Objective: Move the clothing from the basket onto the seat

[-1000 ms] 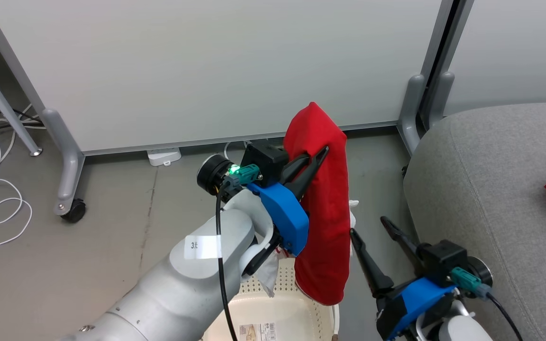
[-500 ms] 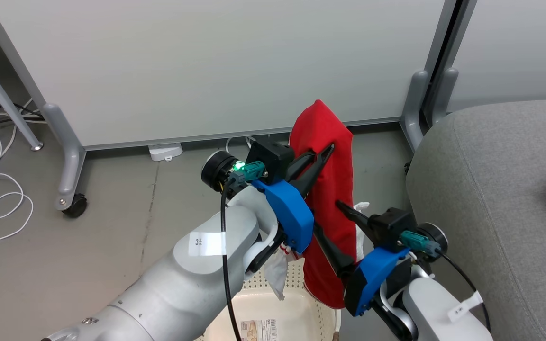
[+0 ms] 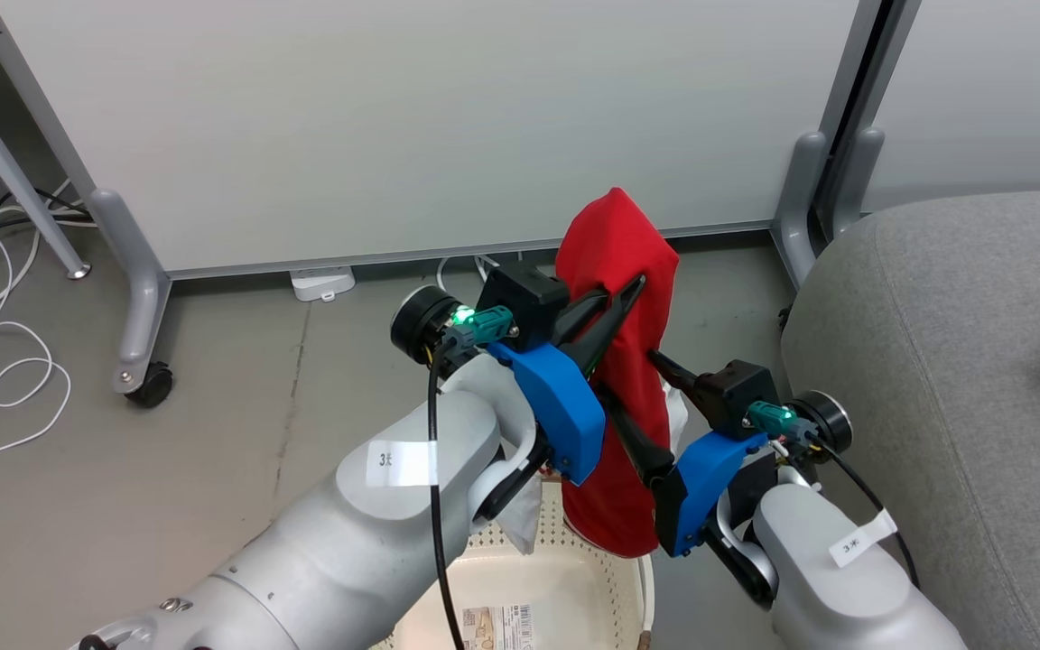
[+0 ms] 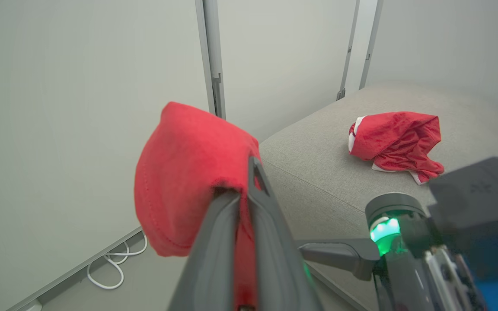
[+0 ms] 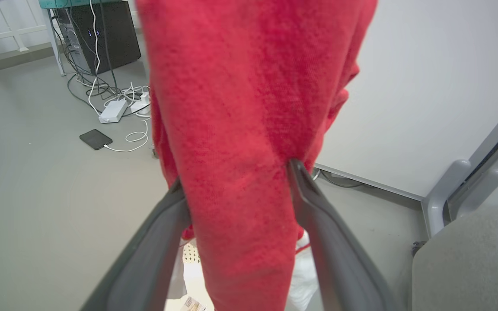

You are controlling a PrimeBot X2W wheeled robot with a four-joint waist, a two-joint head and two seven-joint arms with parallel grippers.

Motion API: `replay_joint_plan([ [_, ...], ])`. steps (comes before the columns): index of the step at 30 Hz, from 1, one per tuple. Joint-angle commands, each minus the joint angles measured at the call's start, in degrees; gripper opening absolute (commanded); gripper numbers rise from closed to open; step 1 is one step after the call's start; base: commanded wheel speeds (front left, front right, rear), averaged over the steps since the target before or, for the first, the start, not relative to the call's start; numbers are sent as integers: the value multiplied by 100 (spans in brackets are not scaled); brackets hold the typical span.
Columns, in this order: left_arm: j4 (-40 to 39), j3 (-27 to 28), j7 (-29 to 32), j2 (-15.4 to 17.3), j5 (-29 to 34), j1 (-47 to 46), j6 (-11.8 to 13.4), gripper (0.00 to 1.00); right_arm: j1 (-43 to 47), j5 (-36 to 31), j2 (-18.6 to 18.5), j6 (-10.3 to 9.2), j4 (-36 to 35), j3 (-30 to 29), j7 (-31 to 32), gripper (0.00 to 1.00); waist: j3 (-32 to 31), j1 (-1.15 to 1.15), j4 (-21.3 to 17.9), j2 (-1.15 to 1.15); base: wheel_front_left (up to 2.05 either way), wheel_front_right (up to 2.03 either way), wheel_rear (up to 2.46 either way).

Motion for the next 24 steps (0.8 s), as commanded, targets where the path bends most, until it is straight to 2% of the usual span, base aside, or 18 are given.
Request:
replay_joint_plan([
  [1, -16, -41, -23, 2, -40, -73, 27, 0, -150, -7, 26, 1, 132, 14, -57, 100, 4, 0, 5, 0, 0, 0, 0],
  [3, -36, -69, -28, 2, -67, -95, 33, 0, -265, -28, 35, 1, 348, 6, -111, 100, 7, 0, 13, 0, 0, 0, 0],
  [10, -81, -186, -39, 1, -171, -149, 47, 0, -500, 515, 40, 1, 672, 327, -222, 98, 15, 0, 48, 0, 0, 0, 0],
  [12, -79, -215, -42, 1, -208, -166, 52, 0, -549, 660, 39, 1, 746, 404, -230, 26, 13, 0, 52, 0, 0, 0, 0],
  [13, -77, -225, -44, 1, -212, -171, 50, 0, -573, 721, 41, 1, 775, 456, -244, 0, 12, 0, 54, 0, 0, 0, 0],
  [24, 7, -274, -61, 1, -309, -202, 95, 0, -685, 1194, 39, 1, 994, 821, -341, 0, 5, 0, -3, 0, 0, 0, 0],
])
